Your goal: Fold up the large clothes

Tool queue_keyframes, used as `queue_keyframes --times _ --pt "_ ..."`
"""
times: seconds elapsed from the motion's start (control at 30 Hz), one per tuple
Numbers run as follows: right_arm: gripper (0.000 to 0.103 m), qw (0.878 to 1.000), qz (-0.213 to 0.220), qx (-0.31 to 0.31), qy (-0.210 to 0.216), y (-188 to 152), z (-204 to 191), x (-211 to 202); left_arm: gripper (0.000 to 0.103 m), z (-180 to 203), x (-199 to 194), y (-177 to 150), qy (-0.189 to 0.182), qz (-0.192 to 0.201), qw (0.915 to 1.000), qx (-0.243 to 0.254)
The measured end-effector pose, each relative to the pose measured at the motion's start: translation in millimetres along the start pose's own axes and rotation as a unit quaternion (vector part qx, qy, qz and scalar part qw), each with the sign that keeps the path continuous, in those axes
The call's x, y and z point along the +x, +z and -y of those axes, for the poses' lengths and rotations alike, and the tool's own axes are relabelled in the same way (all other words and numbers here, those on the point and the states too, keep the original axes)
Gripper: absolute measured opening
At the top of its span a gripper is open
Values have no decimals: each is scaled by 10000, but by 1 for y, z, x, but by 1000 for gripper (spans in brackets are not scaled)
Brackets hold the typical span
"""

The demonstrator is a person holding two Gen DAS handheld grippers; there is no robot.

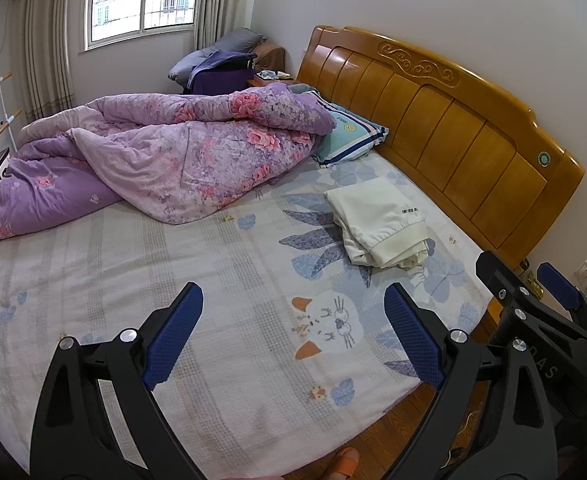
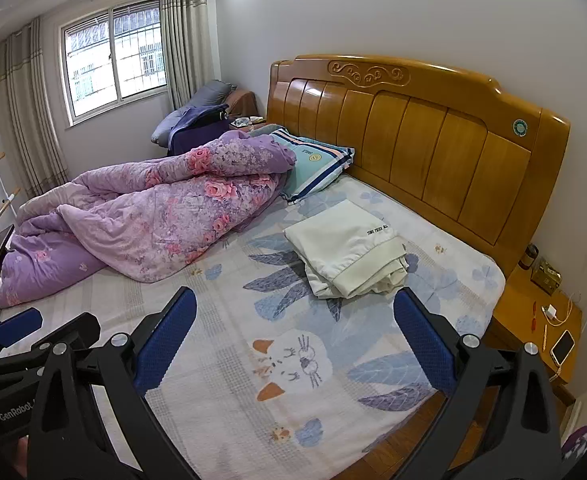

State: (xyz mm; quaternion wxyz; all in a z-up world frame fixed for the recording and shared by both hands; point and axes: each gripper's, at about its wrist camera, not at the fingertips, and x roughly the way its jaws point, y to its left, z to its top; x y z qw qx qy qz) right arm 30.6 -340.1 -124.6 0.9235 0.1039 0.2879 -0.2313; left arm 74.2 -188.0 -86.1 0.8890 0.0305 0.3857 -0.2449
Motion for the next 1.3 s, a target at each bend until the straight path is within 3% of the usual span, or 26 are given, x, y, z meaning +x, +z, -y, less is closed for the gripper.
queue_keyframes --times 1.3 --pt "95 9999 -80 -10 -107 -14 5 -11 92 13 4 -2 -8 -35 10000 -54"
